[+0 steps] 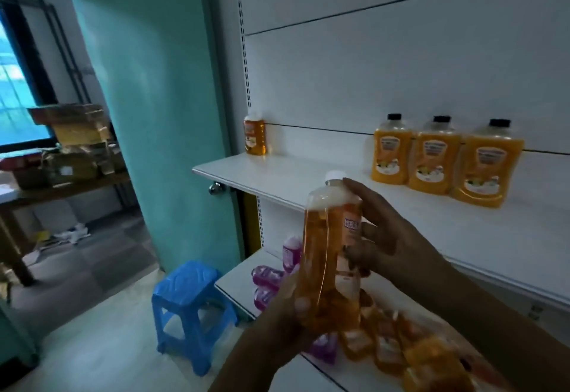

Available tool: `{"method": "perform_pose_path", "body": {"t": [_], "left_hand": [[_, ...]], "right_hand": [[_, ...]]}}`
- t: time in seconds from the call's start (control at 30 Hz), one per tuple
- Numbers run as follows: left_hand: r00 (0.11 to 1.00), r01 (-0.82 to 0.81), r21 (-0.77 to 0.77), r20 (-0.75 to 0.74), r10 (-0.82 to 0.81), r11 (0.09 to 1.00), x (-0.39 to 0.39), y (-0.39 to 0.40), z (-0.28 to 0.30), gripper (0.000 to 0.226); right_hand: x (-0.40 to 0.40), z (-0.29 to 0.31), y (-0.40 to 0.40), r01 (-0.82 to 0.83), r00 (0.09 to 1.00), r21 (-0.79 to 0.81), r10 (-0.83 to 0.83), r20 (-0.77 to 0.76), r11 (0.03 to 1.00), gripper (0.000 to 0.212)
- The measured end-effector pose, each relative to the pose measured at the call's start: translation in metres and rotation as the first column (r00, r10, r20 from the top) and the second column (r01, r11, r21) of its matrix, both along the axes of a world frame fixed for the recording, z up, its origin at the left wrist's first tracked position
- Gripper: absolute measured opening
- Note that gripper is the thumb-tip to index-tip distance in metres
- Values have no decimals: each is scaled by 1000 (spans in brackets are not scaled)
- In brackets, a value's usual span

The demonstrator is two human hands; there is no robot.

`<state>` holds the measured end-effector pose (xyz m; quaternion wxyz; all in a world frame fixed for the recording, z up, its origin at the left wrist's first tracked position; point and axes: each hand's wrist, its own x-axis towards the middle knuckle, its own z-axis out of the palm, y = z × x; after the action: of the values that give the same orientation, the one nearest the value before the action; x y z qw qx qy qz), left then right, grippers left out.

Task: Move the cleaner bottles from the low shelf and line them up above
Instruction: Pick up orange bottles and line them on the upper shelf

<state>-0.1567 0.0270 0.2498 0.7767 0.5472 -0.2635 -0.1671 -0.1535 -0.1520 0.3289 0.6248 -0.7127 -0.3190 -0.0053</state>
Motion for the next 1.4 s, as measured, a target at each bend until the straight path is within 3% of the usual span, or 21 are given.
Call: {"method": "perform_pose_path", "body": {"t": [0.07, 0.13, 0.2, 0.3, 0.37, 0.43, 0.57, 0.9, 0.97, 1.07, 1.1, 1.23, 1.33, 1.4], "left_hand": [[993, 78, 149, 74, -90, 986, 33, 12, 13, 90], [984, 40, 338, 150, -95, 940, 64, 21, 30, 90], [982, 6, 417, 169, -85, 909, 88, 32, 44, 82], [961, -177, 401, 269, 69, 899, 123, 41, 51, 60], [883, -394, 364, 403, 239, 844, 139, 43, 48, 72], [818, -502, 336, 483, 311, 797, 159, 47, 42, 85], [813, -496, 358, 511, 279, 791, 208, 82, 39, 94], [786, -494, 551, 613, 75, 673, 324, 177, 36, 78], [731, -550, 590, 683, -1, 591, 342, 195, 41, 76], [559, -746, 585, 810, -178, 318, 378, 224, 46, 80], [566, -750, 602, 798, -205, 273, 388, 230, 46, 78], [719, -643, 724, 683, -129, 249, 414, 240, 39, 71], [701, -690, 705, 707, -91, 165, 413, 238, 37, 76], [678, -714, 683, 729, -91, 154, 411, 238, 36, 73]], "right_hand": [[32, 8, 4, 11, 1000, 57, -12, 21, 998, 62], [63, 17, 8, 20, 999, 76, -24, 45, 997, 55], [85, 27, 14, 76, 990, 29, -79, 119, 997, 59], [119, 35, 27, 224, 936, -26, -208, 285, 974, 60], [142, 34, 38, 327, 882, -45, -288, 372, 944, 61], [165, 31, 53, 392, 854, -33, -351, 385, 919, 63], [205, 21, 94, 463, 822, -35, -415, 389, 885, 64], [286, -3, 190, 575, 696, -143, -391, 602, 805, 69], [305, -8, 203, 598, 681, -156, -395, 616, 786, 75], [343, -10, 218, 648, 654, -175, -424, 627, 741, 81], [359, -9, 222, 671, 637, -183, -433, 637, 719, 81], [425, -8, 238, 737, 599, -216, -472, 646, 640, 80], [467, -5, 243, 752, 602, -238, -494, 627, 614, 79], [489, -7, 242, 787, 565, -233, -518, 642, 571, 80]]}}
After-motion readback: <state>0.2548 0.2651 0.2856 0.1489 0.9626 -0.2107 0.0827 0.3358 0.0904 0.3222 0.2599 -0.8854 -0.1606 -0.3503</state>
